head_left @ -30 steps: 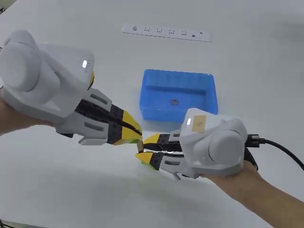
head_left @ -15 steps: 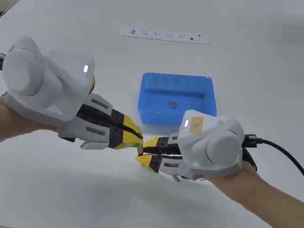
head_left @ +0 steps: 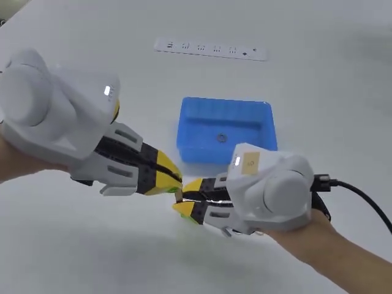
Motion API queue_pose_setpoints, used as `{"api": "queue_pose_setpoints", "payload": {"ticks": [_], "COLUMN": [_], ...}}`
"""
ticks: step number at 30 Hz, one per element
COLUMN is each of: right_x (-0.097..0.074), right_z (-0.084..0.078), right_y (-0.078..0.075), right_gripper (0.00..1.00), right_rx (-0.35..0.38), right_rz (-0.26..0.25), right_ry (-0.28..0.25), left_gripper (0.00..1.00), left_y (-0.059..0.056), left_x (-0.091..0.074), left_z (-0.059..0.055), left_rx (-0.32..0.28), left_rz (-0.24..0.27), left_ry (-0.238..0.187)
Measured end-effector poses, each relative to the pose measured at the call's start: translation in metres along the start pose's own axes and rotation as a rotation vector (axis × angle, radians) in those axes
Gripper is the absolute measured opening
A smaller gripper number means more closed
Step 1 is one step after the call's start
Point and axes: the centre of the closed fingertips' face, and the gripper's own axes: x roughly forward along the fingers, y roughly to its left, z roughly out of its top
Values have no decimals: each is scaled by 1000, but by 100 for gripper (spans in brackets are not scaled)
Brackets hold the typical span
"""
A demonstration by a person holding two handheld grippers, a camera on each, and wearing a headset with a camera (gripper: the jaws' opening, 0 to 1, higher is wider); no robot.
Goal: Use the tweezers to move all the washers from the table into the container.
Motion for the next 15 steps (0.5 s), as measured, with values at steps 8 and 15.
{"api": "queue_pose_setpoints", "payload": {"ticks": [8,15], "right_x": [-13,-25], "right_z": [20,36], "right_y": [-11,-24], "right_gripper": [10,10], "right_rx": [-14,-41], "right_rz": [-41,-80], "right_ry": [-31,-49], "left_gripper": [6,6], "left_y": [8,17], "left_x": [-12,-21], "left_z": [21,41], "left_rx": [11,46], "left_rz": [25,37], "left_ry": [-13,-28]}}
